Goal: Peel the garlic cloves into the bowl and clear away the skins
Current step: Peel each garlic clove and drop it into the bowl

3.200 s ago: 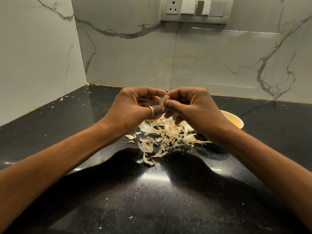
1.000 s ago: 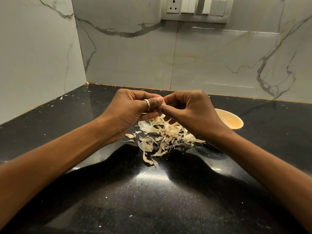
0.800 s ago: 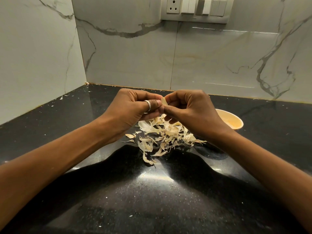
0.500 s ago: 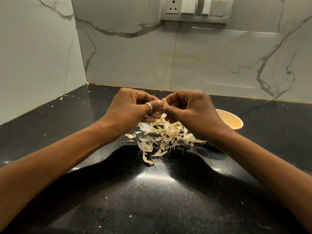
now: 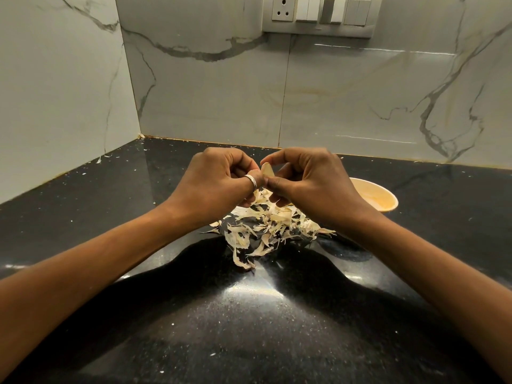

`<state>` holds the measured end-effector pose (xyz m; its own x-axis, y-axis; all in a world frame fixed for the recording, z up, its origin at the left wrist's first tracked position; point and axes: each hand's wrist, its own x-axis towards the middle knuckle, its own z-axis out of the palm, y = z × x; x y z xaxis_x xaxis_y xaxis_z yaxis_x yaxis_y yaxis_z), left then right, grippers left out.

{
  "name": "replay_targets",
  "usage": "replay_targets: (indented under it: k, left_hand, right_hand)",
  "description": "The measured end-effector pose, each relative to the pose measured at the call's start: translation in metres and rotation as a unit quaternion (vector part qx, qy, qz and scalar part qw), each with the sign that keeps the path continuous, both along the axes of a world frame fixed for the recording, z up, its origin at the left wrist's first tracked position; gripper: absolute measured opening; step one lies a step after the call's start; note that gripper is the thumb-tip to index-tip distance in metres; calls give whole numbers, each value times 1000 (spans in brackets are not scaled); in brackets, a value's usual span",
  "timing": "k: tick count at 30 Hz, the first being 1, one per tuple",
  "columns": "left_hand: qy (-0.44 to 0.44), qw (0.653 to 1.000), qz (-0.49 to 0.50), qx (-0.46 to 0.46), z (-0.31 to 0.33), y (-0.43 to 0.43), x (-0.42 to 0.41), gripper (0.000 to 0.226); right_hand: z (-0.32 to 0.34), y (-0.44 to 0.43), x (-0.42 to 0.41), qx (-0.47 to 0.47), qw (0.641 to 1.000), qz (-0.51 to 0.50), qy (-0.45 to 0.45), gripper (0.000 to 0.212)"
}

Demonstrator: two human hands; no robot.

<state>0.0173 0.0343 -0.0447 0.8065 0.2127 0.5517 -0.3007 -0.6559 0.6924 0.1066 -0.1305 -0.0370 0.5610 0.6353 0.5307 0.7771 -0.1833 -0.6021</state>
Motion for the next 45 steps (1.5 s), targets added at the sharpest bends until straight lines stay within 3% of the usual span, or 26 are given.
replay_targets:
  k: [6,18,30,36,45]
  left_hand:
    - [-25,999,28,-13,0,4,2,9]
    - [-64,995,44,57,-1,1,0,8]
    - [-68,993,67,76,-3,-2,-1,6]
    - [-32,998,53,0,-1,-2,0,8]
    - [22,994,31,-101,2,1,1,8]
  right_hand:
    - [1,-1,2,13,1000,-10,22,27]
    - [-5,1,3,19,993,-50,-102,15]
    - [-10,5,-1,18,984,-42,-170,8]
    - [-8,3,-1,12,995,-29,-90,14]
    - [0,-1,-3,20,991,28,127,20]
